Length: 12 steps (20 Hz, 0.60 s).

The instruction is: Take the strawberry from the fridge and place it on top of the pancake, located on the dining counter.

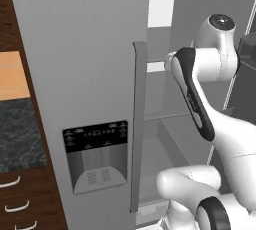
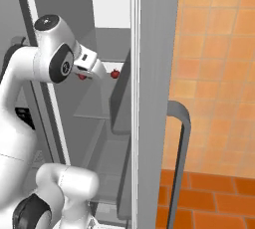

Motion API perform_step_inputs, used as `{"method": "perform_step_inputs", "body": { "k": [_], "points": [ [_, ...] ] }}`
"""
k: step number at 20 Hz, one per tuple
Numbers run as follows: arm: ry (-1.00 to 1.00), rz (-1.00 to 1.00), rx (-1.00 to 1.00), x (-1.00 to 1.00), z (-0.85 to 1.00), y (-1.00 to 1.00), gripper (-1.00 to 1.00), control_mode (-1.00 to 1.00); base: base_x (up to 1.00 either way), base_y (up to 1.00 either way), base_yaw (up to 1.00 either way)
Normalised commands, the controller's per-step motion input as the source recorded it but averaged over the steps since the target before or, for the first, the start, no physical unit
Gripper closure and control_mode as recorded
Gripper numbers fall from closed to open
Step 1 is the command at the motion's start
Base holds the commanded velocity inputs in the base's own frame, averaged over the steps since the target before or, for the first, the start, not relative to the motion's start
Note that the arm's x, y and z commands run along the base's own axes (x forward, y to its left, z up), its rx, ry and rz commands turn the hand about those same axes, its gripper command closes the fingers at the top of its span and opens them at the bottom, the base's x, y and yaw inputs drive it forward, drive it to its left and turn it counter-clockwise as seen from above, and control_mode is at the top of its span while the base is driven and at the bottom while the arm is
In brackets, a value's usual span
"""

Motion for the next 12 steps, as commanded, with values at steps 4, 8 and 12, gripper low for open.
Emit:
{"method": "perform_step_inputs", "body": {
  "k": [4, 8, 12],
  "points": [
    [0.21, 0.0, 0.02, -1.0, -0.32, 0.0, 1.0, -1.0, 0.0, 0.0, 0.0],
    [0.15, 0.0, -0.02, -0.97, -0.91, 0.01, 1.0, -1.0, 0.0, 0.0, 0.0],
    [0.03, 0.0, -0.06, -0.72, -1.0, 0.0, 1.0, -1.0, 0.0, 0.0, 0.0]
  ]
}}
